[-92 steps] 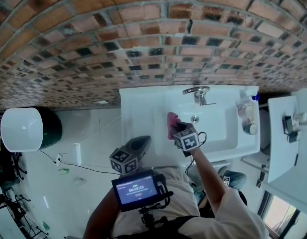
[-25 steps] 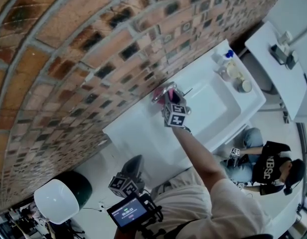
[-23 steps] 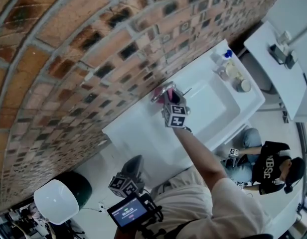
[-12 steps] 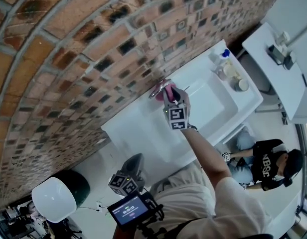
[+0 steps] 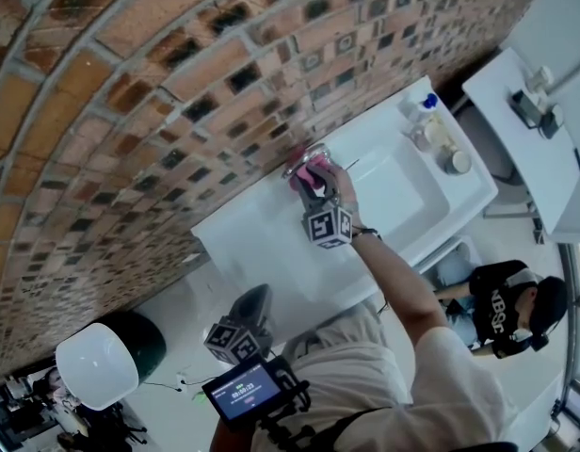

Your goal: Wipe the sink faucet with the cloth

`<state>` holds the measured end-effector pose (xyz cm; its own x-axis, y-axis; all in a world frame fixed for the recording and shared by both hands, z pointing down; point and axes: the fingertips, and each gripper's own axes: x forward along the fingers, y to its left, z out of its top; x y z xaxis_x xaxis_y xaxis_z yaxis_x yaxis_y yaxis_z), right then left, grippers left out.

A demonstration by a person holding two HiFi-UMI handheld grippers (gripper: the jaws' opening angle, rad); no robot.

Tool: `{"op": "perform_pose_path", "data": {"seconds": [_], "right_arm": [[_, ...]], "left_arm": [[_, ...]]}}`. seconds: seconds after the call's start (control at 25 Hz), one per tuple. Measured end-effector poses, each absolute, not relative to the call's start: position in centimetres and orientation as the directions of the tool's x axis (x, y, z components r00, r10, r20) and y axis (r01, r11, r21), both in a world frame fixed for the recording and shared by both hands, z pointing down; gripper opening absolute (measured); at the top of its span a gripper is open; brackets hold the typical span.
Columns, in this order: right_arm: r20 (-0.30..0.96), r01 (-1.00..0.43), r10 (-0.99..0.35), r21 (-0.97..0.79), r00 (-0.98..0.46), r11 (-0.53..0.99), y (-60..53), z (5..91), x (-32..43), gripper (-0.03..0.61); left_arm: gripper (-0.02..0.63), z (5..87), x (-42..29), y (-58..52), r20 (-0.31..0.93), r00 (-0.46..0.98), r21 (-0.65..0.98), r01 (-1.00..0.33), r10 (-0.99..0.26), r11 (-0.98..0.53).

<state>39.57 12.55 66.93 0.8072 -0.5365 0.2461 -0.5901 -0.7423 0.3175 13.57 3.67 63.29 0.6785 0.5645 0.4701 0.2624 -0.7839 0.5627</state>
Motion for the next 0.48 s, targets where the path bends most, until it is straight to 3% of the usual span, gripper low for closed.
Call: {"op": "perform_pose_path", "data": {"seconds": [0.48], "right_arm": [[0.274, -0.686, -0.629, 0.332, 0.727, -0.647, 10.3, 69.6, 38.1, 0.104]], "left_arm": [[-0.015, 64.5, 12.7, 4.0, 0.485, 0.704, 0.543, 0.223, 0.519, -0.810]]}}
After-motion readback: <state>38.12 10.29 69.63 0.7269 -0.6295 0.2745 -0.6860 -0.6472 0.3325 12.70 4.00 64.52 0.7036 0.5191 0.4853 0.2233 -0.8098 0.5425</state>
